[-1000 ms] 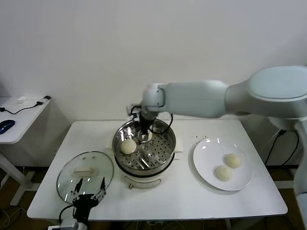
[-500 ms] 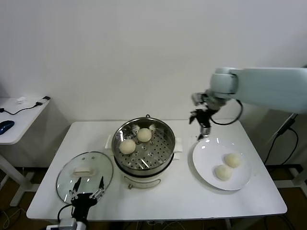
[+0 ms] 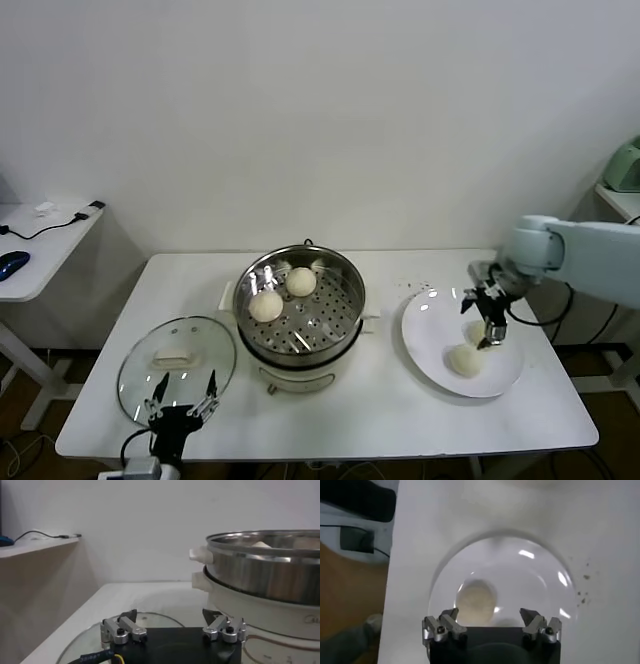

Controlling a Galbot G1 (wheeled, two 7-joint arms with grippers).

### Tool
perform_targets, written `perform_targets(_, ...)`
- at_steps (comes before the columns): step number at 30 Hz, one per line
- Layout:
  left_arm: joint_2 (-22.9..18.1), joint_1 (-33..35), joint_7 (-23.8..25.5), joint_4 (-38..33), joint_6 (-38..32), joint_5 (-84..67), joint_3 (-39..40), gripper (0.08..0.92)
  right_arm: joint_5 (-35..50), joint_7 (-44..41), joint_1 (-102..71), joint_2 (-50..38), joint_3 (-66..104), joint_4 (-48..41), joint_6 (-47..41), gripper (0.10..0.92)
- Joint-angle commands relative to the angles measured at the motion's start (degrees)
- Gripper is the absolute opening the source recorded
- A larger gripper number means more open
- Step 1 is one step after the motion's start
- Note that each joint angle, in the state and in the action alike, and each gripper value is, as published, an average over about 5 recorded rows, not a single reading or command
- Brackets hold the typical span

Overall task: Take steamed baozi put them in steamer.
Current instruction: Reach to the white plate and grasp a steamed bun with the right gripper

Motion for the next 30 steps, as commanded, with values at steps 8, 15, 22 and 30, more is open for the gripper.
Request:
perform_targets(8,-0.1,0.3,0.0,0.3,0.1,0.2,-0.2,0.823,-3.4,5.2,-18.2,-1.2,13.3,-5.7,-4.7,0.823)
perform_targets(15,-0.1,0.4,-0.1,0.5,0.0,0.2,0.0,0.823,-3.9,5.5,-19.3,-0.9,13.2,-5.8,-5.1,0.823)
perform_targets(22,0.0,0.4,-0.1,0.4,0.0,0.2,0.0,0.823,-4.5,7.2,-20.7,-0.1,15.9,-7.6,-5.3,0.811)
perform_targets(30,0.0,0.9,-0.3,0.3,-0.3,0.4,0.2,0.823,-3.4,3.4,-15.9,-0.4,13.0,-5.7,-3.8,0.612)
